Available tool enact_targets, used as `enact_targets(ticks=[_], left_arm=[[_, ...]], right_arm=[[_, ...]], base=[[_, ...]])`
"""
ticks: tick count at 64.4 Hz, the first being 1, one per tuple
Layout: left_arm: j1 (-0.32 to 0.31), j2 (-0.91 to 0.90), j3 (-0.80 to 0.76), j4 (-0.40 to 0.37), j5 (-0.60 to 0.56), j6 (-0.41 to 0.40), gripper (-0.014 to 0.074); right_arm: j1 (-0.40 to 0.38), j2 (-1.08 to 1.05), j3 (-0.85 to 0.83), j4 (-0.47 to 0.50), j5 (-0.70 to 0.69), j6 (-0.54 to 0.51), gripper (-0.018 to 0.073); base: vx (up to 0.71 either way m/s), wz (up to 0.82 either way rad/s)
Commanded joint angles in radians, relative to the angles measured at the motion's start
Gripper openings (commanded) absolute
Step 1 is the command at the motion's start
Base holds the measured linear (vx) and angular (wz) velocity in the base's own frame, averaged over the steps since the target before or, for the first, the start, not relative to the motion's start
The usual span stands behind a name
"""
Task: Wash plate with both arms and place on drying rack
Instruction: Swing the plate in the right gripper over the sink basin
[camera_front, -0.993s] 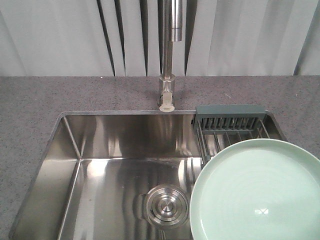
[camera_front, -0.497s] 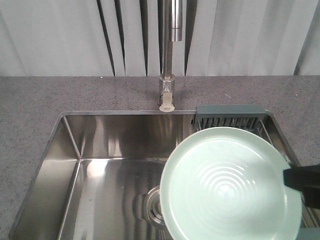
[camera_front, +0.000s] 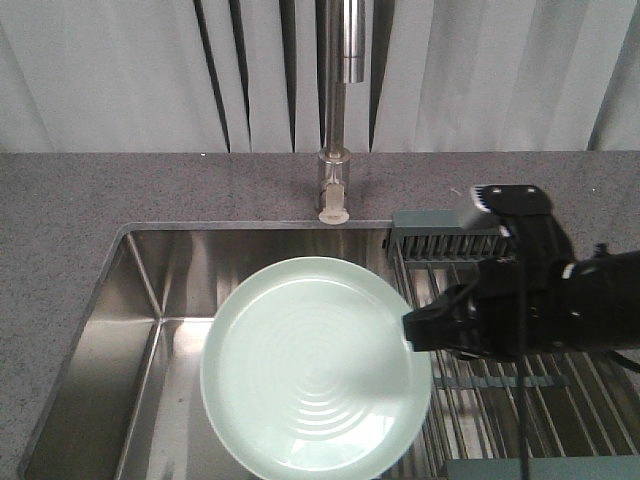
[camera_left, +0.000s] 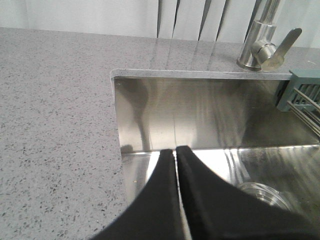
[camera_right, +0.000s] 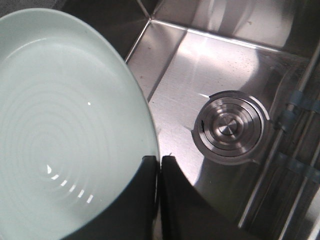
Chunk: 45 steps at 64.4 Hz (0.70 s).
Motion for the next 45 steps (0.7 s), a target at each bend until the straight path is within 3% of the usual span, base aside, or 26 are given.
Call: enact_targets(ticks=[1,10,15,24,35,45], left_arm=[[-0.002,0.009,-0.029,-0.017,-0.069,-0.005,-0.0006],[-0.002,0.009,-0.029,-0.017,-0.069,-0.005,-0.0006],[-0.002,0.009,-0.029,-0.017,-0.069,-0.005,-0.0006],[-0.002,0.009,-0.029,-0.017,-0.069,-0.004,-0.0006],[-0.002,0.009,-0.029,-0.017,-0.067,-0.004,-0.0006],[-0.002,0.009,-0.029,-0.017,-0.066,-0.004,-0.0006]], right_arm=[[0.068,0.070,-0.089,0.019,-0.124,0.041,-0.0001],[0.092,0.190,-0.210,0.019,-0.214,0.049,-0.0001],[0.089,0.226,-0.262,-0.041,-0.246,0.054,-0.0001],[0.015,0.229,-0.283,-0.146,-0.248,0.118,-0.0001],[-0.101,0.170,-0.274,-0.236,-0.068,0.143,-0.0001],[-0.105,0.079,-0.274,-0.251,0.093,0.153,-0.0001]], base=[[0.00,0.00],[0.00,0.00],[0.00,0.00],[0.00,0.00],[0.00,0.00],[0.00,0.00]])
